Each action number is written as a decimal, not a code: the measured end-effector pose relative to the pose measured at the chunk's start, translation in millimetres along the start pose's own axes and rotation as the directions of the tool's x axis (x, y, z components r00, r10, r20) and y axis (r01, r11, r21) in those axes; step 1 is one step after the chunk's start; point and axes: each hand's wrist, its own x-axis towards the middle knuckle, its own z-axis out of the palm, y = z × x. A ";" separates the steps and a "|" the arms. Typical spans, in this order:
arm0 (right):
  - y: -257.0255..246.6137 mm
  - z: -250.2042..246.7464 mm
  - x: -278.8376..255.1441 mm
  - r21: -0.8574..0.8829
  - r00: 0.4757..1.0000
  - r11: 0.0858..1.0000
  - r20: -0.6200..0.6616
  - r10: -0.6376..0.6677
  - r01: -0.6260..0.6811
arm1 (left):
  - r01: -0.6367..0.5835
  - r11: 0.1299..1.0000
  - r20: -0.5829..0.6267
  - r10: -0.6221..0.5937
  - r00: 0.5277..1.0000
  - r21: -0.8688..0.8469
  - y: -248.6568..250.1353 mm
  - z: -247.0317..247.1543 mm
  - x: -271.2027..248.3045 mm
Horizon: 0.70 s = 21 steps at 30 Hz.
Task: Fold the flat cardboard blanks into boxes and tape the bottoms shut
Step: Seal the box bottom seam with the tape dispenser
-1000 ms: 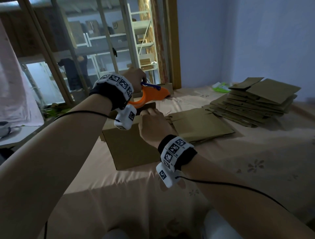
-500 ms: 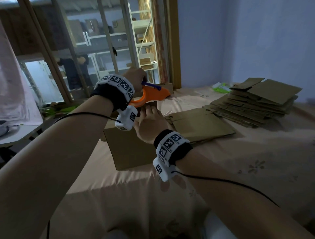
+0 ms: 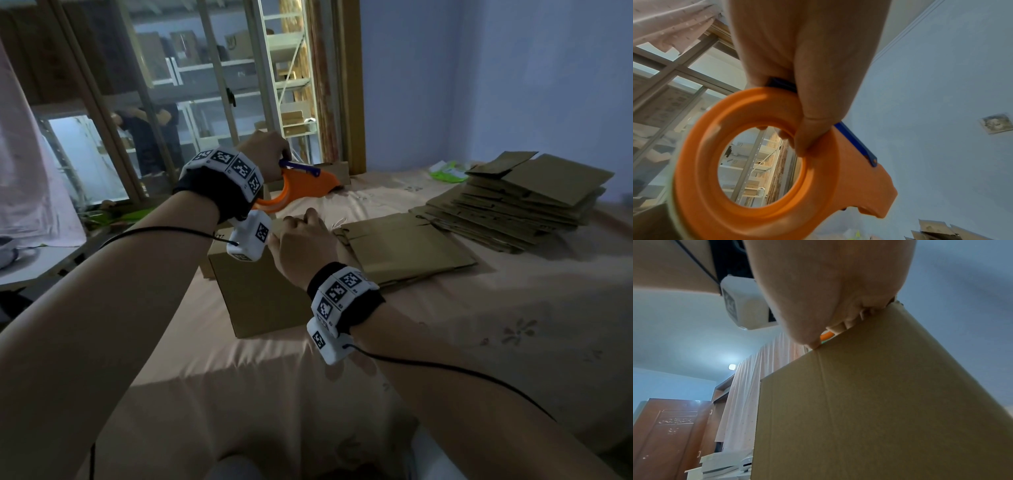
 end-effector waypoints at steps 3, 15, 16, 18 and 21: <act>0.5 10.0 -7.4 0.034 0.995 0.999 -0.097 0.015 -0.011 | 0.006 0.999 0.000 -0.006 1.000 -0.031 -5.5 0.1 -2.6; 4.4 17.6 -13.6 0.023 0.988 0.988 -0.030 0.154 -0.153 | 0.056 0.992 0.048 -0.051 0.998 -0.111 -43.6 22.1 -29.4; 5.1 18.2 -11.9 0.025 0.988 0.988 -0.016 0.151 -0.151 | 0.064 0.991 0.047 -0.059 0.997 -0.119 -46.3 25.4 -31.0; 6.3 20.1 -8.5 -0.007 0.994 0.994 0.024 0.107 -0.107 | 0.080 0.988 0.048 -0.074 0.996 -0.133 -50.2 30.7 -32.8; 8.1 16.8 -6.8 -0.037 0.996 0.996 0.039 0.080 -0.078 | 0.071 0.988 0.037 -0.067 0.997 -0.138 -52.3 34.0 -32.6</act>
